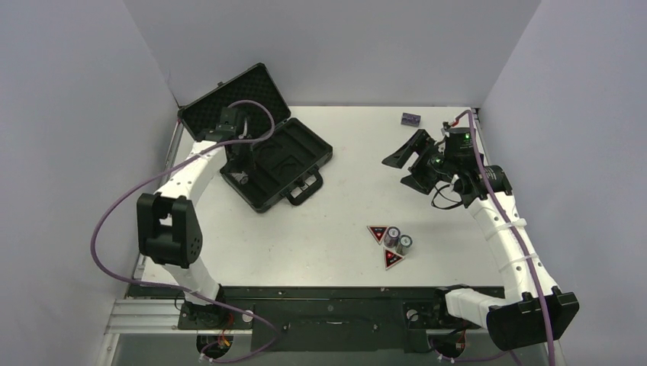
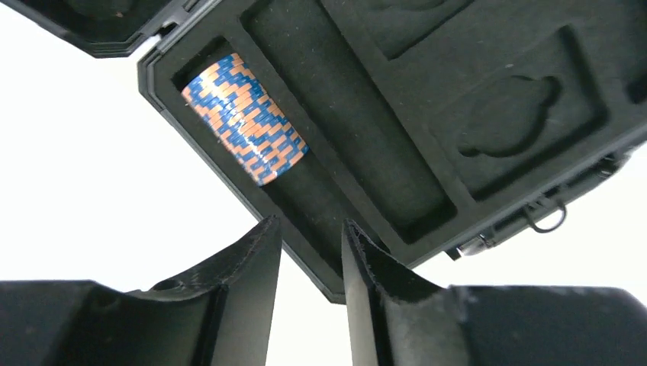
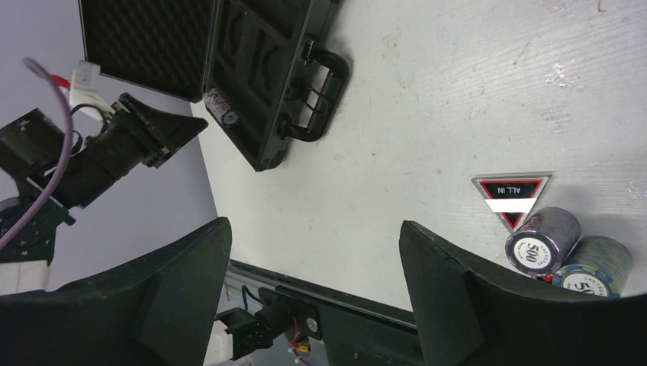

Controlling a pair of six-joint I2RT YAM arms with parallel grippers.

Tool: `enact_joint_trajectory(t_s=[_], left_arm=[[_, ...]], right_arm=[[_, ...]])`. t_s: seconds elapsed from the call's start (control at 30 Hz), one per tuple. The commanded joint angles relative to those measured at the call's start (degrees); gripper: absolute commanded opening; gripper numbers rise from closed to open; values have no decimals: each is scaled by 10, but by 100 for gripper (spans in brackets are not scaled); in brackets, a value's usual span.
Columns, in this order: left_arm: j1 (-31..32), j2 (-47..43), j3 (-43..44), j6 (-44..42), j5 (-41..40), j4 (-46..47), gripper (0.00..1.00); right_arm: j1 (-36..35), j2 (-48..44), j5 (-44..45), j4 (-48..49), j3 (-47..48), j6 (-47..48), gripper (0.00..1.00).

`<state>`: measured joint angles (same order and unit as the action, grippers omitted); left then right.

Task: Pack up texas hold em set

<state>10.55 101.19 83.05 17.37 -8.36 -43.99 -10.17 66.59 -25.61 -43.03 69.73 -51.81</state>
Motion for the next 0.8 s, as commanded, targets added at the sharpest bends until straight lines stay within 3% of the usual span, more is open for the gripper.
enact_joint_trajectory(t_s=[0.0, 0.53, 0.77], left_arm=[[-2, -92, -17, 6, 10, 5, 35], [19, -309, -211, 38, 107, 9, 85], [24, -361, -266, 71, 106, 1, 90]], right_arm=[[1, -3, 11, -2, 30, 10, 77], [1, -63, 85, -112, -4, 70, 84], [-13, -81, 132, -167, -32, 134, 82]])
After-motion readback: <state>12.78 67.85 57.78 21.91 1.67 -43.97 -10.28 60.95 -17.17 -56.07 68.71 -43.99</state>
